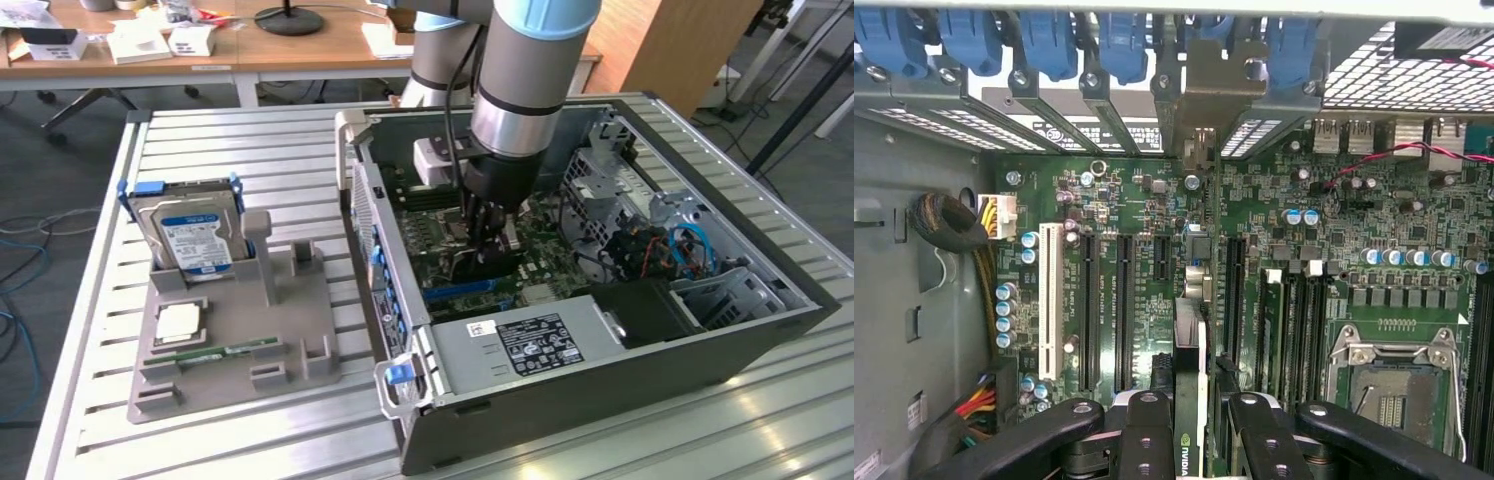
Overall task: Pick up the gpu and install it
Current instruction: 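Insert the gpu into the slot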
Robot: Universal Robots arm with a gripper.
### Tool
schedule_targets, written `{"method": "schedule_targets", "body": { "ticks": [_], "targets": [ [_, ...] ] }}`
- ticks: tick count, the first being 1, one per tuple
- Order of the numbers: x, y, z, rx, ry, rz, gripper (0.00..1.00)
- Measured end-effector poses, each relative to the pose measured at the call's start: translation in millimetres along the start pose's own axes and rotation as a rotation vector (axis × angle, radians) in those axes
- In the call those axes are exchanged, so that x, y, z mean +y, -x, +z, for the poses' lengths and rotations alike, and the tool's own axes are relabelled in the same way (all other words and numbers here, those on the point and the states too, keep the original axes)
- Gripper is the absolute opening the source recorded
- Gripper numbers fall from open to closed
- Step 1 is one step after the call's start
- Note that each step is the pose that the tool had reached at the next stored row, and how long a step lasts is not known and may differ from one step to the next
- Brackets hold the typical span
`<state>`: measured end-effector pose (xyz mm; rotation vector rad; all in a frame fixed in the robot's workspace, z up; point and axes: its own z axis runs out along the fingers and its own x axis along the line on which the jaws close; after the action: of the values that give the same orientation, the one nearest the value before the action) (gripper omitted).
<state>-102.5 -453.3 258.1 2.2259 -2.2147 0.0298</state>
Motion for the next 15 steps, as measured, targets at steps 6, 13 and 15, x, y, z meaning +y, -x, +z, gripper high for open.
{"method": "schedule_targets", "body": {
  "ticks": [6,13,15],
  "targets": [
    [0.0,0.0,0.2,-0.0001,-0.0001,0.000,0.26],
    [0.0,0.0,1.1,-0.0002,-0.0001,0.000,0.26],
    [0.0,0.1,2.1,-0.0003,-0.0001,0.000,0.26]
  ]
}}
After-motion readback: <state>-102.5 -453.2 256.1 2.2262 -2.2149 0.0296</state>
